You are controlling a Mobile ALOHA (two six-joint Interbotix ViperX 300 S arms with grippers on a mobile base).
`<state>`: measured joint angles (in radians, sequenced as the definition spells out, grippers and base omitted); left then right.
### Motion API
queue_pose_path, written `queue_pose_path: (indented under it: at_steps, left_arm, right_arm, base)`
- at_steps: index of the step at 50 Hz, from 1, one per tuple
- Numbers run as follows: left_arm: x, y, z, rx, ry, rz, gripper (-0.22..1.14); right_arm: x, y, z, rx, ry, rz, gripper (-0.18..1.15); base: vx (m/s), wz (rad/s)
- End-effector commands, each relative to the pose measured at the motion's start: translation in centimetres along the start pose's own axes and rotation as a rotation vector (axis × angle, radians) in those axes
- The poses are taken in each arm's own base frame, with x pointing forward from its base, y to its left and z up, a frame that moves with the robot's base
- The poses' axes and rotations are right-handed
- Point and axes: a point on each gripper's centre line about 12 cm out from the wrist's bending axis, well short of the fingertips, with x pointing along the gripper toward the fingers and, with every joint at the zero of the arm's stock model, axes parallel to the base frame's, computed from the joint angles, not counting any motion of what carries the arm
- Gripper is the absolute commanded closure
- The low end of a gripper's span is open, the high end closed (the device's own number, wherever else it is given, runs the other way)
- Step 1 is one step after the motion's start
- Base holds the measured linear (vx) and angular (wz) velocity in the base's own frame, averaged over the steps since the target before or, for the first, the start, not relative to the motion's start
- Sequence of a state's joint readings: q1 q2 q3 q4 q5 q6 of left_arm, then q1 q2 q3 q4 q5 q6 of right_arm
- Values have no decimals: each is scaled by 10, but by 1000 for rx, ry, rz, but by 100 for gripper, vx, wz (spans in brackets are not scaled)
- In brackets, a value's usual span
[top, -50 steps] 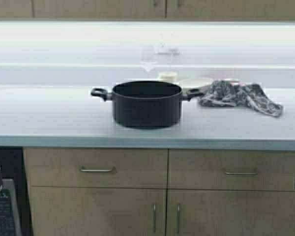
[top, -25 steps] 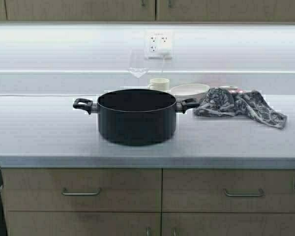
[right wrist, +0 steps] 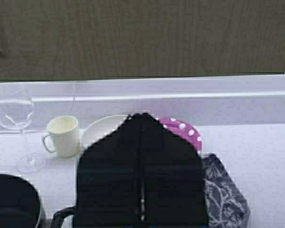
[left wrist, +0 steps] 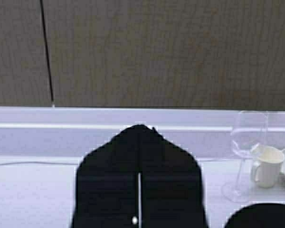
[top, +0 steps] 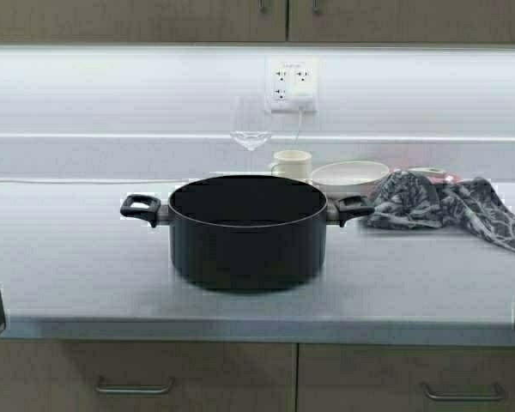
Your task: Open the cabinet, put the pot inside, then close it
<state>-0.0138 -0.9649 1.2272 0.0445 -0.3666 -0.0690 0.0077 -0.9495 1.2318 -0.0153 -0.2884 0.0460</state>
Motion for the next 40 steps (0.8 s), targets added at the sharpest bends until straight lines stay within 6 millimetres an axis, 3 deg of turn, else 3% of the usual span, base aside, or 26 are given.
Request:
queue_pose_path:
  at_steps: [1, 4, 7, 14, 16, 18, 23, 31, 40]
  left_arm:
    - [1, -1, 5, 15, -12, -6, 89]
    - [2, -7, 8, 37, -19, -36, 84]
    - [4, -19, 12, 72, -20, -101, 71]
    - [6, -46, 28, 75, 11, -234, 5]
    - [7, -51, 31, 74, 28, -255, -13]
    - [7, -55, 35, 74, 38, -270, -19]
    - [10, -63, 49, 62, 23, -302, -7]
    - [32, -78, 58, -1, 34, -335, -9]
    - [64, -130, 55, -35, 31, -476, -9]
  right_arm:
    - [6, 6, 8, 3, -14, 30, 91]
    - [9, 15, 9, 4, -10, 71, 85]
    - [14, 27, 15, 1, -5, 125, 68]
    - [16, 61, 40, 1, -46, 277, -1]
    - [15, 68, 47, 3, -63, 305, -13]
    - [15, 72, 54, 5, -80, 324, -13]
    - [18, 75, 72, 10, -118, 329, -5]
    - [38, 84, 84, -16, -116, 335, -6]
    - [66, 123, 91, -51, -93, 427, -6]
  base:
    - [21, -3]
    - [20, -6]
    - [19, -8]
    - [16, -5]
    - [12, -2]
    - [11, -2]
    - [9, -2]
    - [5, -1]
    - [0, -1]
